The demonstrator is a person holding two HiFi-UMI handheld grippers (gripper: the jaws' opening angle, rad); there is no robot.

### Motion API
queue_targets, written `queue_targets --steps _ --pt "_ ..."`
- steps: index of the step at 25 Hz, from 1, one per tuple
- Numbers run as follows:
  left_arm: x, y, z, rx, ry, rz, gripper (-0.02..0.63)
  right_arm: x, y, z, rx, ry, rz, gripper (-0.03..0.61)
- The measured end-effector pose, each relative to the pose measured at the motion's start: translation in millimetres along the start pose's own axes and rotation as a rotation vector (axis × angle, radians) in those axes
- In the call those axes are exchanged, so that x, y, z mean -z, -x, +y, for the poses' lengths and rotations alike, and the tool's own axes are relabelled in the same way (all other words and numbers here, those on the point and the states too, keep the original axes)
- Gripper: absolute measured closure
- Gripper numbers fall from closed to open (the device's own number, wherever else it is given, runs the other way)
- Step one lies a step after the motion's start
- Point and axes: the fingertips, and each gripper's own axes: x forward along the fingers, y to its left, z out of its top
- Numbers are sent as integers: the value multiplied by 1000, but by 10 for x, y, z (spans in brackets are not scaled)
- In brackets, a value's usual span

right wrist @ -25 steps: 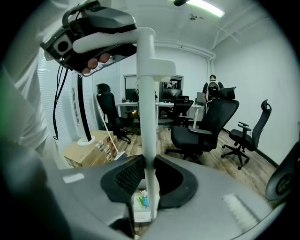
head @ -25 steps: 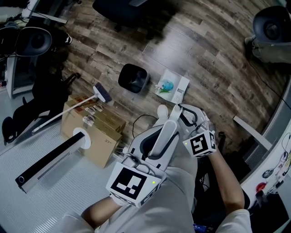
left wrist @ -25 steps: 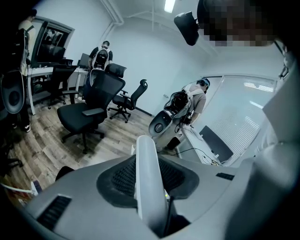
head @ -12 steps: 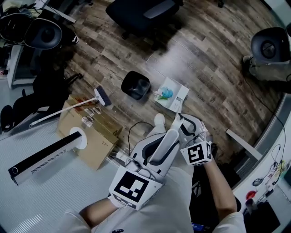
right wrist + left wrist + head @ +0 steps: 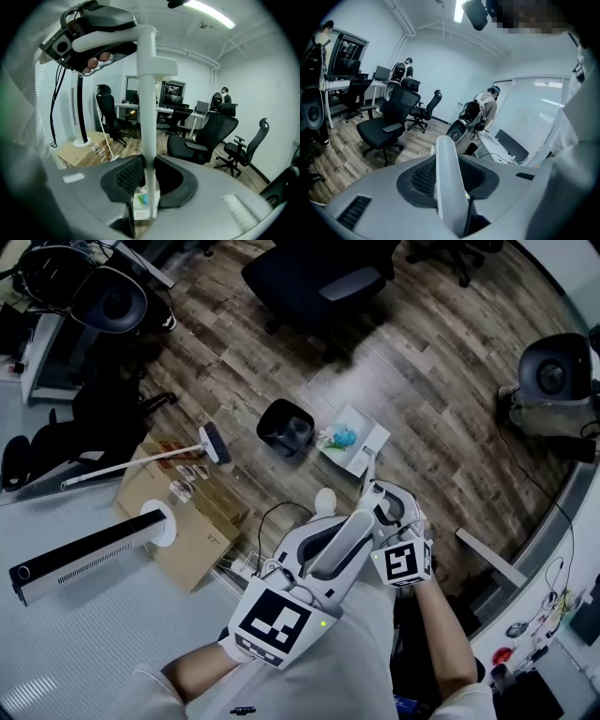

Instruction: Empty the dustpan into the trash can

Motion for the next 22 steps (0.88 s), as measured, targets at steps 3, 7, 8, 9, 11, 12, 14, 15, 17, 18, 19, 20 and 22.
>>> queue_targets --steps 3,7,8,9,11,12,14,15,17,18,19,20,22 --pt "-100 76 53 -4 -7 -24 491 -127 -51 -35 8 17 -8 492" --pt "-234 173 88 -11 2 -51 491 -314 -82 -74 6 37 -22 492" --pt "-259 201 100 -14 -6 -56 491 -360 -89 -80 6 43 -24 492" --pt "-285 231 110 -18 -13 -62 491 -406 -96 -84 6 50 -26 492" --pt "-344 290 129 -26 -24 -74 491 -491 -116 -97 7 68 -33 492" --pt "-378 318 135 -29 -25 -82 491 -530 -129 -104 7 76 -38 492" --pt "-444 374 140 -32 -18 -103 491 -613 -154 -106 -2 87 -45 492" --pt "-466 402 143 -35 -16 -111 491 -652 -165 -100 -8 93 -47 492" --pt "-496 456 164 -43 -12 -125 491 -723 -195 -87 -18 109 -54 492" --pt "-509 481 186 -48 -9 -131 491 -760 -220 -80 -24 118 -57 492" --pt "-519 506 216 -55 -7 -136 491 -796 -250 -70 -33 127 -60 492" --pt "-531 531 250 -63 -1 -142 491 -832 -283 -58 -43 137 -59 492" --pt "-564 588 320 -76 27 -160 491 -899 -351 -23 -61 149 -59 492"
